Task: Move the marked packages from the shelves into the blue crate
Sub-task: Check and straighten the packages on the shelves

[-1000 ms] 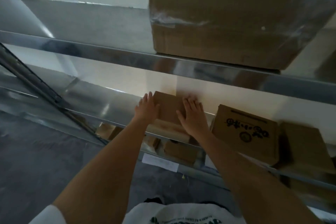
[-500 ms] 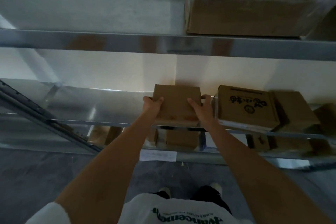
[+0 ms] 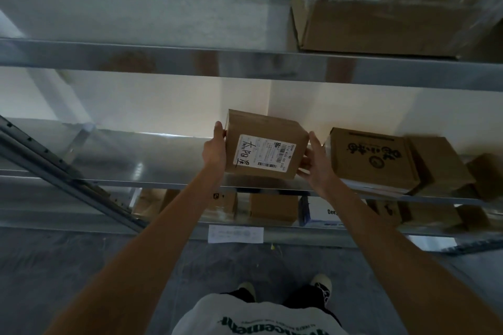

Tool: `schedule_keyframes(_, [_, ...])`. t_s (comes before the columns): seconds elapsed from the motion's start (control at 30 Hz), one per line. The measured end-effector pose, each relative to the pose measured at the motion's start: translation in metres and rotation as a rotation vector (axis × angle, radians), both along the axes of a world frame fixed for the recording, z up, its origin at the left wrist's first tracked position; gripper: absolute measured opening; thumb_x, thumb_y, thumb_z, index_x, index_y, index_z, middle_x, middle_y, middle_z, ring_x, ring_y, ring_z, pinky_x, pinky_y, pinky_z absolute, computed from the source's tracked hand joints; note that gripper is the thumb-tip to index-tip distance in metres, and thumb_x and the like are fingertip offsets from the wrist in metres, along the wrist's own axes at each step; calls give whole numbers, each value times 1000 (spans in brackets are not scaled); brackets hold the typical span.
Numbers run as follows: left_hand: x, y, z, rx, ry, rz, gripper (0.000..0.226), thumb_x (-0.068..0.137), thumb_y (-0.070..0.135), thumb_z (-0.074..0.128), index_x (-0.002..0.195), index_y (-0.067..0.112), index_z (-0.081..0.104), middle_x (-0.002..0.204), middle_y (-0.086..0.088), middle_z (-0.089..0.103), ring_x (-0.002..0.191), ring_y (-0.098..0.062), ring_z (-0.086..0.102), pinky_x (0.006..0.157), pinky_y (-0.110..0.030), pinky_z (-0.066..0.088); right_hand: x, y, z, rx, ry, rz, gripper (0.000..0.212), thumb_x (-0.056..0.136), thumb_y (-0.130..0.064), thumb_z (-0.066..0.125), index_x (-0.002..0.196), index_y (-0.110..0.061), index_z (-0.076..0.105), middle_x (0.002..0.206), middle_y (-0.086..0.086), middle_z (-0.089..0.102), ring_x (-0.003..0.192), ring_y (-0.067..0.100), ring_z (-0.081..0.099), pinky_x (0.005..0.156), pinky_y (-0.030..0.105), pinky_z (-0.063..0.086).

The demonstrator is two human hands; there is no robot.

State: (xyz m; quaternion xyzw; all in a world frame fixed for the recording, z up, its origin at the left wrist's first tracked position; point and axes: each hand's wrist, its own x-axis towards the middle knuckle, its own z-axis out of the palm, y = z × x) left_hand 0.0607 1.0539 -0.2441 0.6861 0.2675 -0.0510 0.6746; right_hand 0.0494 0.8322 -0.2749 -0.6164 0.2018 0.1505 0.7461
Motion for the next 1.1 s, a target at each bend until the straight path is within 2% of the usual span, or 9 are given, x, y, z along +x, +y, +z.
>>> schedule_keyframes(0.07, [4, 2, 1, 39, 19, 5, 62, 98, 55, 26, 106, 6, 64, 104, -19, 70, 94, -32, 68, 90, -45, 54, -1, 8, 2, -6, 2, 0, 72, 82, -71, 48, 125, -14, 59, 110, 10, 69, 102, 24, 65, 84, 36, 52])
schedule_keyframes(0.2, [10, 6, -2, 83, -10, -29, 59, 99, 52, 27, 112, 8, 64, 106, -17, 69, 97, -30, 67, 95, -44, 50, -2, 16, 4, -72, -27, 53, 78, 70, -73, 53, 123, -16, 57, 112, 9, 66, 105, 25, 63, 92, 39, 51])
schedule_keyframes(0.33, [5, 10, -12, 152, -62, -106, 46, 100, 45, 34, 114, 14, 65, 109, -12, 69, 105, -29, 63, 100, -44, 47, 3, 19, 3, -166, -44, 55, 49, 88, -61, 53, 113, -19, 63, 114, 6, 68, 105, 22, 62, 91, 34, 47])
schedule_keyframes(0.53, [-1, 20, -44, 91, -10, -179, 35, 101, 35, 41, 120, 14, 62, 112, -6, 66, 109, -25, 60, 92, -35, 49, 8, 24, -6, -303, 14, 129, 48, 92, -48, 58, 124, -13, 59, 124, 9, 63, 90, 10, 60, 74, 25, 50])
schedule_keyframes(0.67, [-1, 28, -57, 112, 1, -151, 43, 102, 37, 36, 119, 9, 63, 116, -11, 65, 103, -23, 59, 91, -33, 47, 4, 30, -24, -286, 112, 155, 60, 91, -53, 55, 131, -9, 55, 131, 12, 59, 119, 30, 56, 103, 46, 46])
schedule_keyframes(0.8, [10, 30, -58, 125, 29, -152, 44, 101, 37, 39, 120, 6, 62, 119, -15, 65, 111, -31, 59, 100, -47, 47, 13, 34, -25, -309, 105, 139, 50, 90, -57, 54, 117, -15, 61, 126, 13, 63, 112, 28, 58, 102, 45, 47])
schedule_keyframes(0.93, [12, 30, -70, 146, -10, -162, 43, 101, 37, 38, 117, 6, 63, 112, -12, 66, 107, -31, 61, 91, -40, 51, 13, 32, -25, -331, 108, 156, 54, 90, -62, 49, 118, -18, 61, 125, 11, 63, 112, 28, 57, 103, 47, 46])
schedule_keyframes(1.03, [12, 35, -79, 327, -104, -254, 44, 102, 40, 33, 113, 10, 63, 109, -13, 68, 96, -28, 66, 73, -32, 55, 19, 30, -22, -358, 114, 216, 63, 91, -62, 48, 124, -11, 60, 127, 12, 62, 115, 28, 58, 105, 47, 45])
schedule_keyframes(1.1, [11, 34, -81, 474, -139, -274, 44, 101, 44, 32, 124, 15, 56, 121, -14, 63, 107, -29, 62, 82, -36, 55, 25, 26, -15, -441, 104, 290, 64, 93, -59, 47, 128, -7, 57, 131, 13, 60, 116, 28, 58, 105, 43, 45])
